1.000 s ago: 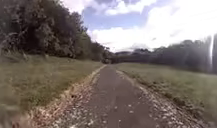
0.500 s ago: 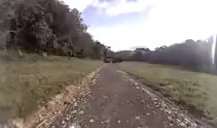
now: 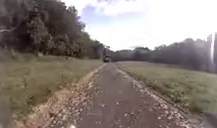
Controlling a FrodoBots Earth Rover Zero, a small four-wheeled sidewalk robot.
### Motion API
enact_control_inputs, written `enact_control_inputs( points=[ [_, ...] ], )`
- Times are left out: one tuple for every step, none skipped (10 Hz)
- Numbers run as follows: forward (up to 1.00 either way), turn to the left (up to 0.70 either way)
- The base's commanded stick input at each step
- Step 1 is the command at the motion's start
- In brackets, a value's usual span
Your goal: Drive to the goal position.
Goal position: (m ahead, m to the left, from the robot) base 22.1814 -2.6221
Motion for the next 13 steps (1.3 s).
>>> enact_control_inputs(
  points=[
    [0.70, 0.00],
    [0.70, 0.00],
    [0.70, 0.00],
    [0.70, 0.00],
    [0.70, 0.00],
    [0.70, 0.00],
    [0.70, 0.00],
    [0.70, 0.00],
    [0.70, 0.00],
    [0.70, 0.00],
    [0.70, -0.16],
    [0.70, -0.28],
    [0.70, -0.33]
  ],
)
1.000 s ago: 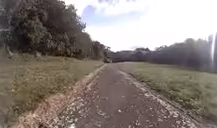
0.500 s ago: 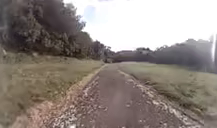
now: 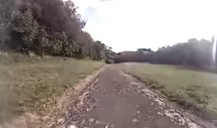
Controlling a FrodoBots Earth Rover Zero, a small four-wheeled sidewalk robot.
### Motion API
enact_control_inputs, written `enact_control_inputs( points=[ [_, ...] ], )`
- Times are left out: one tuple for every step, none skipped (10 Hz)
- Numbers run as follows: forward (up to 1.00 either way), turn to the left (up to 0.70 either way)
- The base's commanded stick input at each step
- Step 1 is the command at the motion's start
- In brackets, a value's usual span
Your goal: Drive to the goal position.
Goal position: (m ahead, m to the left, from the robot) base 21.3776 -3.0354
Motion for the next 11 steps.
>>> enact_control_inputs(
  points=[
    [0.70, -0.17],
    [0.70, -0.04],
    [0.70, 0.00],
    [0.70, 0.00],
    [0.70, -0.05],
    [0.70, -0.18],
    [0.70, -0.26],
    [0.70, -0.34],
    [0.70, -0.34],
    [0.70, -0.23],
    [0.70, 0.00]
  ],
)
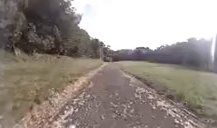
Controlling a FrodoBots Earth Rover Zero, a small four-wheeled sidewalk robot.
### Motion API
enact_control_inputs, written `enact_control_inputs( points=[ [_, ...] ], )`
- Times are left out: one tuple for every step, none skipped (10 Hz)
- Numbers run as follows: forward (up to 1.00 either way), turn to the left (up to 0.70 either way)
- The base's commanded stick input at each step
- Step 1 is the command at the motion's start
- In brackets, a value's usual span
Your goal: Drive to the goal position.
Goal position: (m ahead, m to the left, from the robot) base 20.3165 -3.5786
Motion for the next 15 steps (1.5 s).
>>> enact_control_inputs(
  points=[
    [0.70, 0.00],
    [0.70, 0.00],
    [0.70, 0.00],
    [0.70, 0.00],
    [0.70, 0.00],
    [0.70, 0.00],
    [0.70, 0.00],
    [0.70, 0.00],
    [0.70, 0.00],
    [0.70, 0.00],
    [0.70, 0.00],
    [0.70, 0.00],
    [0.70, 0.00],
    [0.70, 0.00],
    [0.70, 0.00]
  ],
)
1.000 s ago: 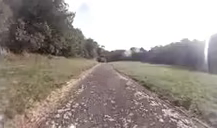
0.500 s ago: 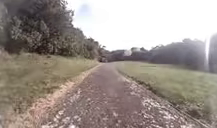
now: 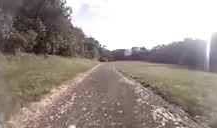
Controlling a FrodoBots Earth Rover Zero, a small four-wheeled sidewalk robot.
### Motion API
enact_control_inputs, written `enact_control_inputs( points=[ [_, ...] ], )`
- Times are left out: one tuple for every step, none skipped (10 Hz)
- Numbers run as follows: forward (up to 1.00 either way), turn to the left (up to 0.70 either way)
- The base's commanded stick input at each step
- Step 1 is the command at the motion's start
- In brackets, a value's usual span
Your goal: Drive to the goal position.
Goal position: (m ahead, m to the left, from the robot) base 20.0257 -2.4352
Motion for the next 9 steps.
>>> enact_control_inputs(
  points=[
    [0.70, 0.00],
    [0.70, 0.00],
    [0.70, 0.00],
    [0.70, 0.00],
    [0.70, 0.00],
    [0.70, 0.00],
    [0.70, 0.00],
    [0.70, 0.00],
    [0.70, 0.00]
  ],
)
